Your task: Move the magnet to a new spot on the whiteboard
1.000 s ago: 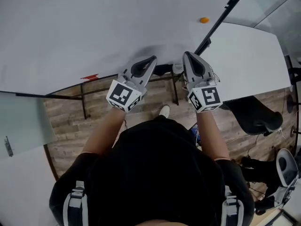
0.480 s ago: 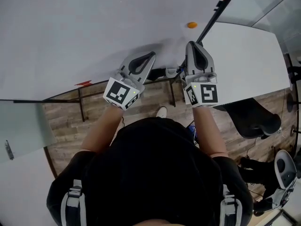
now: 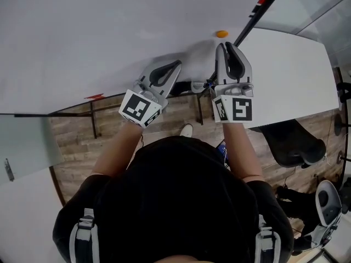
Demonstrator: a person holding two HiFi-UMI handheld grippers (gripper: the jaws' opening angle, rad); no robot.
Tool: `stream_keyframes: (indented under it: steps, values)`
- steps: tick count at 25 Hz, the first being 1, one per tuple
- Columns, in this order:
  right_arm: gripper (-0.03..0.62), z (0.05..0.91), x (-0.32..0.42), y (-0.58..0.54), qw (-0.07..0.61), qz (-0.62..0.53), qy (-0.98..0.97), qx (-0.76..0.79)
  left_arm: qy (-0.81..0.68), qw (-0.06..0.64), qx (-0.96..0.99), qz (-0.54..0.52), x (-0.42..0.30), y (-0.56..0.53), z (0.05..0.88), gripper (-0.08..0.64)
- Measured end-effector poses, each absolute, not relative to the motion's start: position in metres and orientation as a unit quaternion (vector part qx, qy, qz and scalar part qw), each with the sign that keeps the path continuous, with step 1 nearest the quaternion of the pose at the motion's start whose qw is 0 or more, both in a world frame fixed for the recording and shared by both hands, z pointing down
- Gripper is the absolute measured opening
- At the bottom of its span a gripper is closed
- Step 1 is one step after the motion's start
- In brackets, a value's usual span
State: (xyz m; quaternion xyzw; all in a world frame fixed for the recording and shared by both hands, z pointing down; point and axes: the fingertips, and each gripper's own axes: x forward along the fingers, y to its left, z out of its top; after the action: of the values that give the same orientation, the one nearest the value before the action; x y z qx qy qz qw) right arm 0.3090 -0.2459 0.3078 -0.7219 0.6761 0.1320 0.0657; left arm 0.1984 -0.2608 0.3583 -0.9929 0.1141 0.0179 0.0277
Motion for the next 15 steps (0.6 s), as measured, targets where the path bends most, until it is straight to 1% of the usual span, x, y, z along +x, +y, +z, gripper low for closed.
stream_keyframes:
  steps: [4, 6, 8, 15]
  values:
    - [0.077, 0.308, 0.316, -0.249, 0.067, 0.14, 0.665, -0.731, 0.118, 0.024, -0.993, 0.014, 0.199, -0.264, 0.364, 0.005]
    - [0.111, 0.307, 0.319, -0.251, 0.066, 0.147, 0.657, -0.736, 0.119, 0.023, -0.993, 0.014, 0.2, -0.266, 0.365, 0.005]
    - [0.131, 0.305, 0.32, -0.252, 0.061, 0.156, 0.65, -0.742, 0.119, 0.022, -0.993, 0.013, 0.2, -0.266, 0.367, 0.005]
    - [0.138, 0.302, 0.317, -0.259, 0.046, 0.166, 0.645, -0.745, 0.12, 0.022, -0.992, 0.015, 0.201, -0.268, 0.366, 0.005]
